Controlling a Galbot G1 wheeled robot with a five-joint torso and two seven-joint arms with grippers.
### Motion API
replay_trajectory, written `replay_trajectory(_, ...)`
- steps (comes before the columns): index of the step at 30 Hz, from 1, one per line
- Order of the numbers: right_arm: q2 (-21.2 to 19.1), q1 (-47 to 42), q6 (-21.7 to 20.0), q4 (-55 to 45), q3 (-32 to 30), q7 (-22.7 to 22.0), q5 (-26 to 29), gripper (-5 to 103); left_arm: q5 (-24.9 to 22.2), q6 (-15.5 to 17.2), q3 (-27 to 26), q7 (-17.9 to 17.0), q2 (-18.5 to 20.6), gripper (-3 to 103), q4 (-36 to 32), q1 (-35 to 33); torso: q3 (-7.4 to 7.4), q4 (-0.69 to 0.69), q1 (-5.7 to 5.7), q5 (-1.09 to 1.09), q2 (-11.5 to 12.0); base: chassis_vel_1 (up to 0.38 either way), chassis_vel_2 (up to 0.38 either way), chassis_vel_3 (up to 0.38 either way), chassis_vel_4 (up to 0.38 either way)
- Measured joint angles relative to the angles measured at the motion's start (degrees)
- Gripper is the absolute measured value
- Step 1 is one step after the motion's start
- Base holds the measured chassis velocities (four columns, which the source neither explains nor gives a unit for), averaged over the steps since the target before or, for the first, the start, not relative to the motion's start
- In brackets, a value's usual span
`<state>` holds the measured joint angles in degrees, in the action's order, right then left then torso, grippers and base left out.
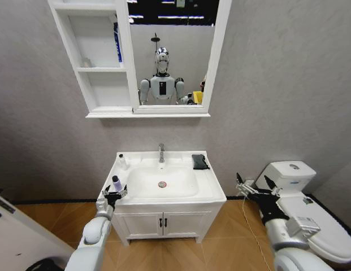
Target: Move facial cleanser and shampoo from washbasin to cabinet, then wipe washbasin with towel.
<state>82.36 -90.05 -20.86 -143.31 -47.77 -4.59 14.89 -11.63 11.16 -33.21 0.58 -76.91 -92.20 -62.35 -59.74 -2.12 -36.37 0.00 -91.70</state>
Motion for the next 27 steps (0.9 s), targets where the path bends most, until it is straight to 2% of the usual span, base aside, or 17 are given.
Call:
replay_trajectory(20,0.2,-0.9,0.6,0.0,0.9,-0.2,-0.5,100,-0.6,-0.2,0.0,-0.2,0.0,102,2.9,3.1,0.01,0.0,0.0,0.0,0.0,0.0,0.0,0.0,0.0)
replay_trajectory(23,0.5,-0.9,0.5,0.1,1.2,-0.2,-0.6,100,-0.7,-0.2,0.1,-0.2,0.1,97,3.2,3.7,0.01,0.0,0.0,0.0,0.0,0.0,0.0,0.0,0.0)
replay_trajectory(25,0.6,-0.9,0.5,0.1,1.3,-0.3,-0.6,100,-0.7,-0.2,0.1,-0.2,0.3,87,3.5,4.0,0.0,0.0,0.0,0.0,0.0,0.0,0.0,0.0,0.0)
replay_trajectory(26,0.6,-0.9,0.5,0.1,1.3,-0.3,-0.6,100,-0.7,-0.2,0.1,-0.2,0.3,87,3.5,4.0,0.0,0.0,0.0,0.0,0.0,0.0,0.0,0.0,0.0)
replay_trajectory(27,0.7,-1.0,0.5,0.1,1.4,-0.3,-0.6,100,-0.7,-0.3,0.1,-0.2,0.4,82,3.5,4.0,0.01,0.0,0.0,0.0,0.0,0.0,0.0,0.0,0.0)
